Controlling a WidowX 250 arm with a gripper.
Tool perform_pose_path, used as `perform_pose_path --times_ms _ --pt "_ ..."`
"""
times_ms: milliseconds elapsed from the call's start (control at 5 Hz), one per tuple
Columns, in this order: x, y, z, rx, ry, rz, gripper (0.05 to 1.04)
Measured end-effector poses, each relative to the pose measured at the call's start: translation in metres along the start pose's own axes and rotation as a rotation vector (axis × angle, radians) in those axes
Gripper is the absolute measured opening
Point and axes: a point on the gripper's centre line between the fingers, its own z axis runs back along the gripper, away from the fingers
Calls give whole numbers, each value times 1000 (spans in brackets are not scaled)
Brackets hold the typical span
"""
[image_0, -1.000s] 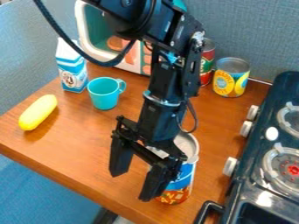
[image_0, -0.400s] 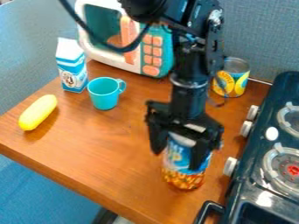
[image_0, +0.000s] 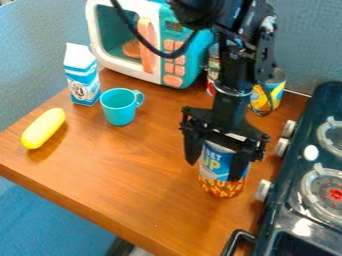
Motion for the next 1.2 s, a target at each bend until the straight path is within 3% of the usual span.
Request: perform_pose_path --times_ms 600,800,1000,1200 --pt "66 10 7 -70 -31 50 1001" --pt "72 11 15 -64 -39 47 1001" --pt "62 17 14 -37 -24 62 1001" --pt "42 24 30 -27 -49 102 1001"
